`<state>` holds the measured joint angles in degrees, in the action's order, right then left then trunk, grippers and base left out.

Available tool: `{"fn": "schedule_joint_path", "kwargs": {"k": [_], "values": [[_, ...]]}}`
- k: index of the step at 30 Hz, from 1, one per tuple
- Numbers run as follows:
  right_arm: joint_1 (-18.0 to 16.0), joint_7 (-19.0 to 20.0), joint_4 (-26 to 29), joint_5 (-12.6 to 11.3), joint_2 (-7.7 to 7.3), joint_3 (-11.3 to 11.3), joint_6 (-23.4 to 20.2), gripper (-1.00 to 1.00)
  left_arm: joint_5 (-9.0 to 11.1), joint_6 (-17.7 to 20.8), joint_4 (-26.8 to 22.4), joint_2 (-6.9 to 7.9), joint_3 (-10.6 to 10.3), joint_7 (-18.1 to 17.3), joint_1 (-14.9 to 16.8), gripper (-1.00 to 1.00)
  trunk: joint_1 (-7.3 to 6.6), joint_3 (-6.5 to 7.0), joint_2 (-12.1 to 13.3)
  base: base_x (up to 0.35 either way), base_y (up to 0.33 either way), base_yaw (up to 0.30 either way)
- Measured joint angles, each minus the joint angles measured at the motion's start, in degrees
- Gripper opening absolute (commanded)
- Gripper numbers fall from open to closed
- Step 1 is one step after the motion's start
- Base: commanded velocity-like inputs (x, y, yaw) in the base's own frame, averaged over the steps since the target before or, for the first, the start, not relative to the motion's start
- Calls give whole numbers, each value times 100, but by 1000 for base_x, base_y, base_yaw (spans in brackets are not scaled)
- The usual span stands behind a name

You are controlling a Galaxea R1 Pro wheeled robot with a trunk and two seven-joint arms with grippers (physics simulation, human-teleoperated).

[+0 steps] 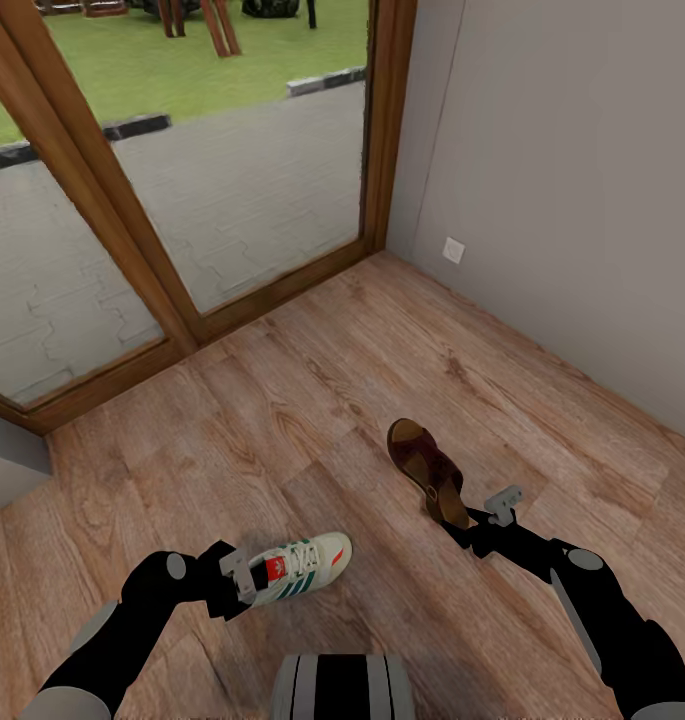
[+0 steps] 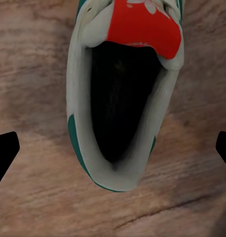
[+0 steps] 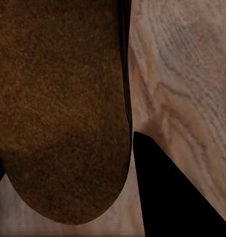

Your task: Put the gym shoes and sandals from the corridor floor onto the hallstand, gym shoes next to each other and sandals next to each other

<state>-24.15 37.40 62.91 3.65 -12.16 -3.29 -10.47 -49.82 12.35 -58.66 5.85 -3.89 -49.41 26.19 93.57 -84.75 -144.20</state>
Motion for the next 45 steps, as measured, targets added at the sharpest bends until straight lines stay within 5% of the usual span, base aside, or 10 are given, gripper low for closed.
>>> {"fn": "schedule_joint_path", "kwargs": {"k": [7, 11, 12, 13, 15, 22, 32, 45], "values": [[-1, 0, 80, -33, -2, -183, -45, -100, 1, 1, -10, -14, 4, 35, 6, 100, 2, -46, -2, 0, 0, 0], [-1, 2, 915, -80, 1, -361, -339, -100, 1, 1, -11, -30, 1, 39, 3, 100, 2, -47, -2, 0, 0, 0], [-2, 4, 1241, -119, 5, -376, -537, -100, 1, 1, -11, -32, -3, 39, 5, 100, 2, -47, -2, 0, 0, 0], [-1, 10, 1898, -231, 9, -393, -1183, -100, 1, 1, -20, -35, -7, 40, 6, 100, 2, -47, -2, 0, 0, 0], [-3, 16, 2183, -391, 10, -398, -1570, -100, 1, 1, -25, -40, -14, 39, 5, 100, 2, -47, -2, 0, 0, 0], [-16, 40, 2315, -790, 12, -404, -2087, -100, 1, 1, -29, -43, -41, 39, 0, 100, 2, -48, -2, 0, 0, 0], [-20, 96, 2322, -833, 52, -571, -2086, -100, -161, 69, 29, -46, -73, 200, -121, 100, 2, -48, -2, 0, 0, 0], [-20, 87, 2311, -825, 74, -407, -2088, -100, -214, 54, -153, -35, -56, 22, -98, 100, 2, -48, -2, 0, 0, 0]]}}
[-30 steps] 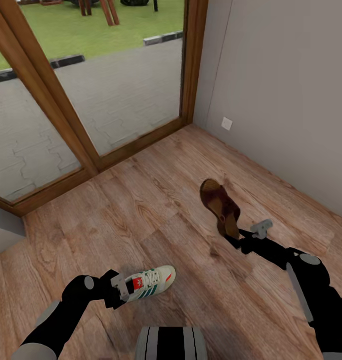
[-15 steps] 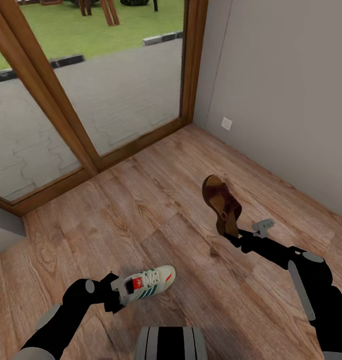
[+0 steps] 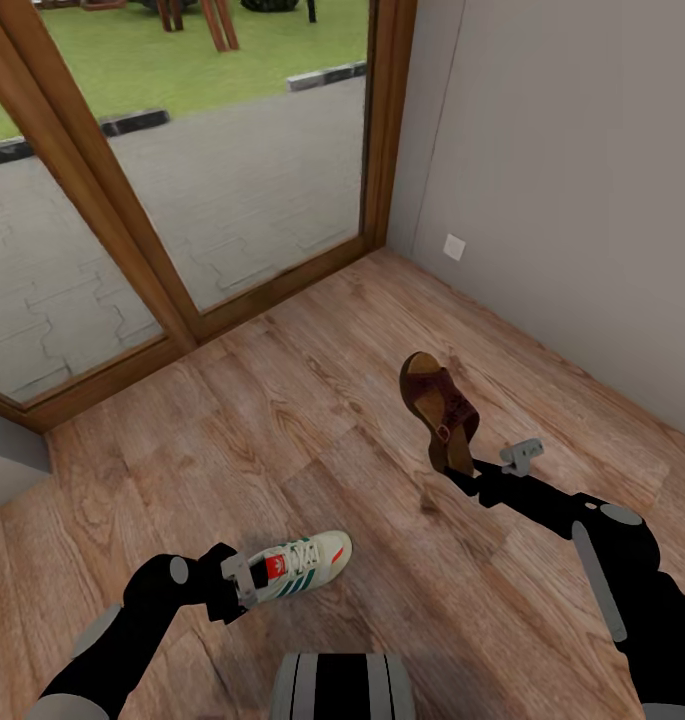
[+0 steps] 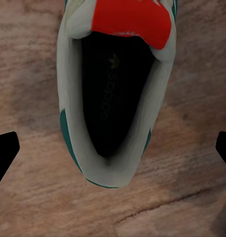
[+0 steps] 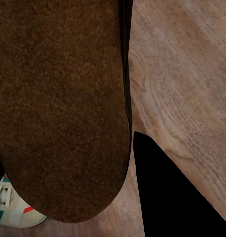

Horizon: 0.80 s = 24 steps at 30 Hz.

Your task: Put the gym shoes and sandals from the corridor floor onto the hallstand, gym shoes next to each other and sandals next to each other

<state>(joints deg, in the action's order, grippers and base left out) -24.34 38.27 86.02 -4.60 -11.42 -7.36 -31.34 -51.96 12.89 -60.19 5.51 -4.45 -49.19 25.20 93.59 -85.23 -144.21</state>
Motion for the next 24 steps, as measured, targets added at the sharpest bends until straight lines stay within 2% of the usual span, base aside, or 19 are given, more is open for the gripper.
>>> {"fn": "schedule_joint_path", "kwargs": {"k": [9, 12, 19, 24], "values": [[2, -5, 0, 0, 0, 3, 0, -100, -10, -7, -12, 13, 3, 3, 0, 100, 0, 0, 0, 0, 0, 0], [2, -6, 0, 0, 0, 3, 0, -100, -82, -4, -9, 15, 6, 21, 0, 100, 0, 0, 0, 0, 0, 0], [1, -7, -1, 10, -1, -1, 1, -100, -310, -7, 4, 8, 12, 30, -6, 100, 18, -155, -9, 0, 0, 0], [2, -6, 0, 3, 0, -5, 0, -100, -334, -6, 7, 6, 12, 145, -3, 100, 26, -234, -13, 0, 0, 0]]}}
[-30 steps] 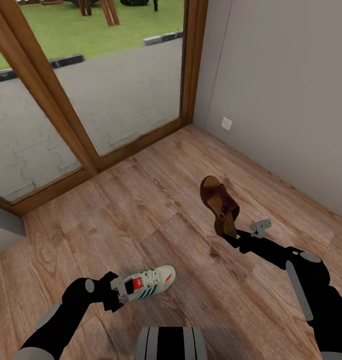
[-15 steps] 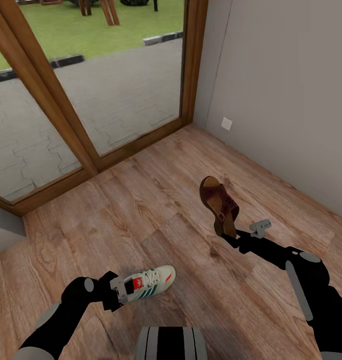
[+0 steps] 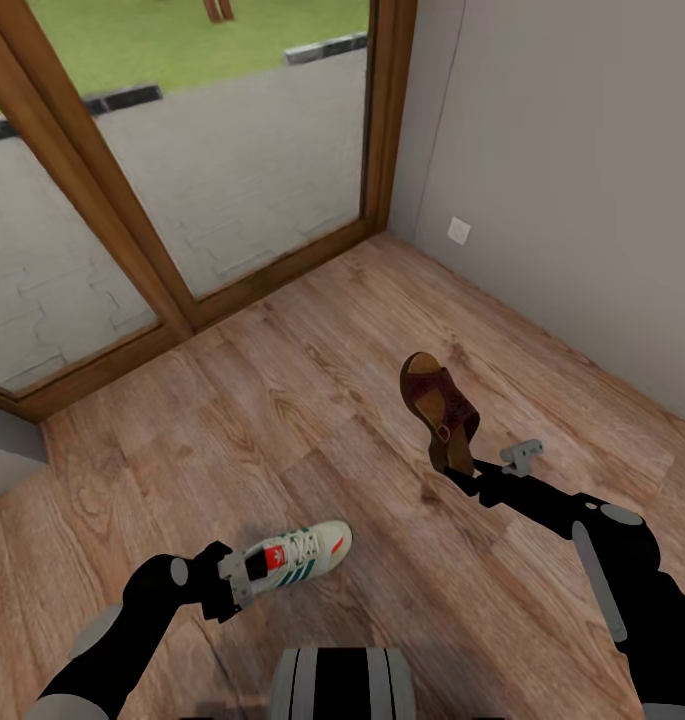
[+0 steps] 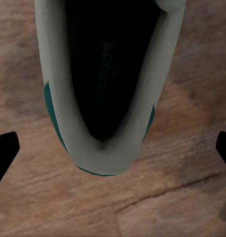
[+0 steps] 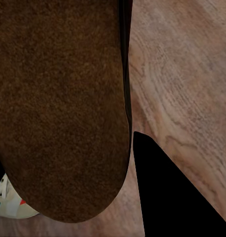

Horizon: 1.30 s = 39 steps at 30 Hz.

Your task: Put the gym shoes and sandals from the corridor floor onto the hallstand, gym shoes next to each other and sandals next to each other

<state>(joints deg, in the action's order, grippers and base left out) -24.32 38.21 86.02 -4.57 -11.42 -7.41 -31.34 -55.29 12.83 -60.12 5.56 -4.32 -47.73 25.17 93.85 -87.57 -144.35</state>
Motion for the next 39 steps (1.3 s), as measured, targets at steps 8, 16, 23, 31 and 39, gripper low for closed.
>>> {"fn": "schedule_joint_path", "kwargs": {"k": [8, 16, 23, 31, 39], "values": [[0, 0, 1, -1, -4, -1, 0, -100, -3, 5, 1, -3, 0, 224, -2, 100, 0, -39, 0, 0, 0, 0], [0, 0, 7, -2, -9, -7, 0, -100, -8, 5, -29, -7, -8, 243, 1, 100, 0, -42, 0, 0, 0, 0], [0, 1, 4, -6, -9, -188, 1, -100, -10, 5, -42, 0, -13, 251, 8, 100, 0, -43, 0, 0, 0, 0], [0, 4, 2, -10, -9, -235, 0, -100, -39, 5, -73, -8, -17, 252, 44, 100, 0, -43, 0, 0, 0, 0], [0, 3, 1, -9, -9, -238, 0, -100, -35, 7, -195, -27, -18, 260, 55, 100, 0, -46, 0, 0, 0, 0]]}}
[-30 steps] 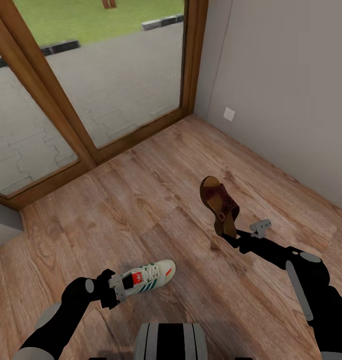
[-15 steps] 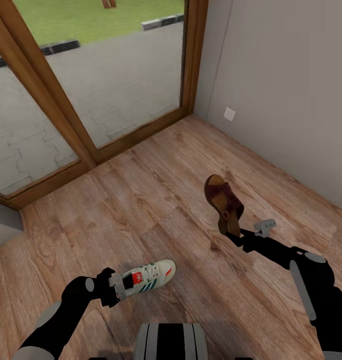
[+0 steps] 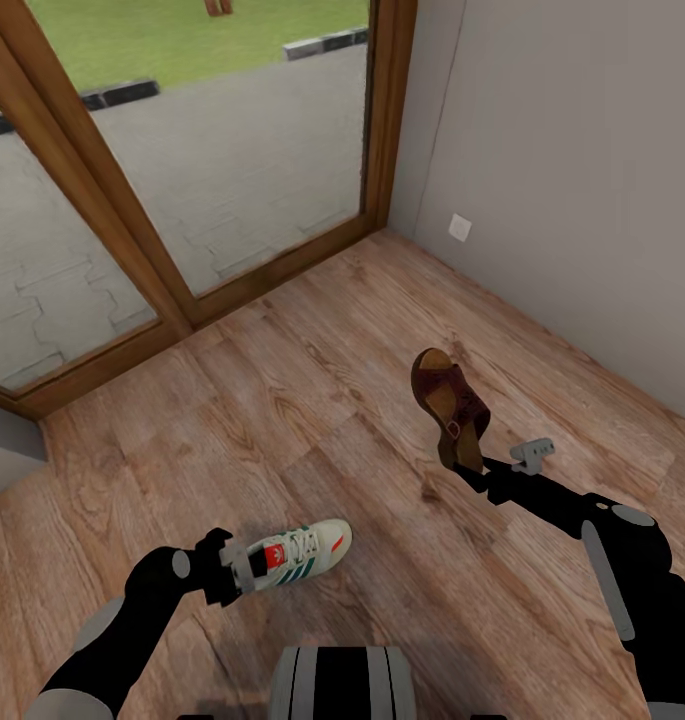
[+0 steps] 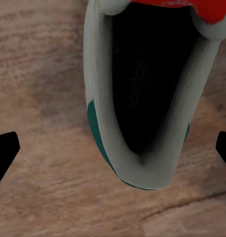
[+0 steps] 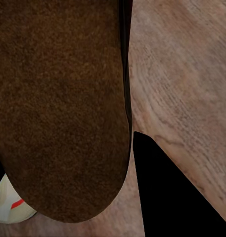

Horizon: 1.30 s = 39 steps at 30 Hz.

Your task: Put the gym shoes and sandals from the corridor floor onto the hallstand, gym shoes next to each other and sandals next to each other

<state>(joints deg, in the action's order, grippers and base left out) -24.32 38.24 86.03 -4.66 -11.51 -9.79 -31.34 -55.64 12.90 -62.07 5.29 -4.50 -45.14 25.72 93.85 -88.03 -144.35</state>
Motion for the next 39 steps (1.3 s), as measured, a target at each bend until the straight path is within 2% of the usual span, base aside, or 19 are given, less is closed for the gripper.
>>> {"fn": "schedule_joint_path", "kwargs": {"k": [3, 6, 11, 23, 28, 39], "values": [[0, 0, 1, 0, 0, 0, 0, -100, -2, 2, -35, -9, 0, 0, 1, 100, 0, -9, 0, 0, 0, 0], [1, 0, 1, 11, 0, 0, 2, -100, 0, 2, -49, -13, 0, 0, 1, 100, 8, -91, -4, 0, 0, 0], [0, -2, 7, 2, 0, 0, 0, -100, 1, -1, -65, -20, -3, 0, 1, 100, 8, -133, -4, 0, 0, 0], [-1, 3, 8, -1, 0, 0, 0, -100, 1, -1, -68, -10, -9, 0, 1, 100, 8, -154, -4, 0, 0, 0], [0, 2, 8, 8, 0, 0, 1, -100, -5, -1, -133, -2, -9, 0, 6, 100, 21, -264, -11, 0, 0, 0], [-1, -1, 7, 9, 0, 0, 2, -100, -7, -1, -225, -6, -2, -4, 8, 100, 24, -286, -12, 0, 0, 0]]}}
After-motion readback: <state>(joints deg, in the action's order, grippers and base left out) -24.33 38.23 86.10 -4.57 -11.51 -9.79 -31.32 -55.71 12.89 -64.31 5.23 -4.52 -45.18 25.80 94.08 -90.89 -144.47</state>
